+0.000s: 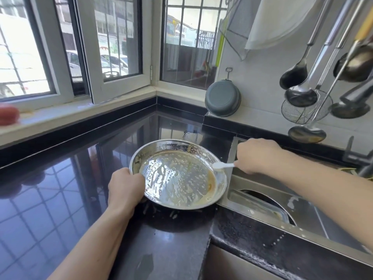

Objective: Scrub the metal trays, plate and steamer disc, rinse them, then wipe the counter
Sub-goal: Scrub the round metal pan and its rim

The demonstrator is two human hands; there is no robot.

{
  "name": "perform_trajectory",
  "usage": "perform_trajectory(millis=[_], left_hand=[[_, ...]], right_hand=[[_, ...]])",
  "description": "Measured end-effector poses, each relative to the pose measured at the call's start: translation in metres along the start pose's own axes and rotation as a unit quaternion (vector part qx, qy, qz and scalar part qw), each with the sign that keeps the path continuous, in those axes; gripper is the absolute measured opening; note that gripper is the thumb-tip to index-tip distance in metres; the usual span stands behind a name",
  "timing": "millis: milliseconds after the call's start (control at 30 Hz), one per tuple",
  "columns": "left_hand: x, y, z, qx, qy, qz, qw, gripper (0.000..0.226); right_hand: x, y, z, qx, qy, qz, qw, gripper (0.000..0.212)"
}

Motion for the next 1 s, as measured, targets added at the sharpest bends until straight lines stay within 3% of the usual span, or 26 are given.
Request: perform_trajectory(millis=[100, 200, 267, 367, 467, 567, 733, 833, 1000], left_hand=[[-0.002, 0.0, 0.003, 0.003, -0.006, -0.001, 1.0, 0.008], [-0.003, 0.001, 0.004, 0.001, -0.004, -0.003, 1.0, 0.008], [-0.004, 0.001, 0.005, 0.004, 0.001, -0.002, 1.0, 0.01], [-0.006, 0.001, 0.006, -0.005, 0.004, 0.003, 1.0, 0.008], [-0.009, 0.003, 0.008, -0.006, 0.006, 0.008, 1.0, 0.006], [-0.011, 0.004, 0.009, -0.003, 0.005, 0.002, 1.0, 0.006], [-0.012, 0.005, 0.011, 0.007, -0.004, 0.006, 1.0, 0.023], [-0.013, 0.004, 0.013, 0.017, -0.01, 0.008, 1.0, 0.033], [-0.015, 0.003, 0.016, 0.048, -0.015, 0.0, 0.999, 0.028]], right_hand=[[0.014, -0.002, -0.022, -0.027, 0.045, 0.048, 0.997, 0.024], [0.019, -0.009, -0.044, -0.058, 0.099, 0.037, 0.993, 0.029], [0.012, -0.006, -0.048, -0.058, 0.095, 0.003, 0.994, 0.025], [-0.003, 0.001, -0.053, -0.064, 0.105, -0.11, 0.986, 0.011], [-0.025, 0.012, -0.066, -0.126, 0.214, -0.214, 0.945, 0.027], [-0.026, 0.021, -0.071, 0.06, 0.265, -0.236, 0.933, 0.026], [-0.01, -0.005, -0.121, 0.253, 0.303, -0.161, 0.905, 0.033], [-0.001, -0.014, -0.145, 0.238, 0.295, -0.064, 0.923, 0.035], [0.026, -0.009, -0.154, 0.163, 0.216, 0.035, 0.962, 0.018]])
Point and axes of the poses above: each hand's wrist, its own x-axis towards the middle knuckle, its own y-axis out of the back of the hand, z = x × y, the point moved 4 cm from there along x, towards the middle knuckle, and after that the axes turned 1 degree about y, right-handed, at the moved point
